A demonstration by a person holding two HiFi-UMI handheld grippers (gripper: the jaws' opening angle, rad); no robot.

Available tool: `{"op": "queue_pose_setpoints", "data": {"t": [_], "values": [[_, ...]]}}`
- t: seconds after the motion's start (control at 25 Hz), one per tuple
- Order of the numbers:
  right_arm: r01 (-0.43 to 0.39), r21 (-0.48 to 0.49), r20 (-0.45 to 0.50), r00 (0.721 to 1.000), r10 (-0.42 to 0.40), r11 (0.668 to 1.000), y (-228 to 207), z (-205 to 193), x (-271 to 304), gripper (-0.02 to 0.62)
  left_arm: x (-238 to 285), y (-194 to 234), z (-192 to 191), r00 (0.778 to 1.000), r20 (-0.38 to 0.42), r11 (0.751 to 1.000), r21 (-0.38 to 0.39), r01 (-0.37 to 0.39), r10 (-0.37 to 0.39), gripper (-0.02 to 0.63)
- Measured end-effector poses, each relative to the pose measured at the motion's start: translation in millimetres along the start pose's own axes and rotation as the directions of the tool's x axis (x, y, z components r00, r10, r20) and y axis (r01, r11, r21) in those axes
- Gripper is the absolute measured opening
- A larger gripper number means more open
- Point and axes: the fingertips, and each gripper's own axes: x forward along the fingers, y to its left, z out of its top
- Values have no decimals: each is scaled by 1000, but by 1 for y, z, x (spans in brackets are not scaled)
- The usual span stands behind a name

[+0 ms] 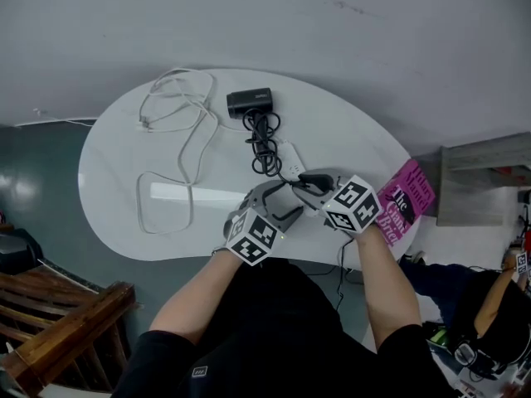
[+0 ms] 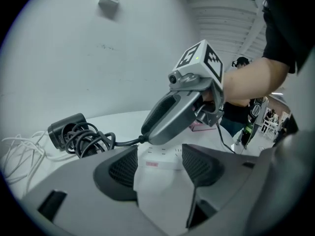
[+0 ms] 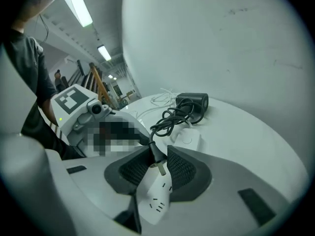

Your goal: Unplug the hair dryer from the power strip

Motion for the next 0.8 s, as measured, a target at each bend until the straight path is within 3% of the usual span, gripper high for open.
{"op": "queue_pose_setpoints", "data": {"t": [0.2, 0.4, 0.64, 0.8], "values": [[-67, 134, 104, 993, 54, 989, 11, 7, -14, 124, -23, -6, 1, 999, 28, 1000, -25, -18, 19, 279], [-106, 177, 121, 989, 86, 978, 25, 5, -9, 124, -56, -6, 2, 995, 81, 990, -129, -53, 63, 279], [-61, 179, 76, 996, 48, 982, 37, -16, 11, 124, -97, 4, -3, 974, 113, 955, -250, -162, 194, 278], [-17, 187, 43, 999, 9, 982, 41, -26, 20, 124, -117, 12, 3, 952, 131, 931, -283, -231, 276, 272]]}}
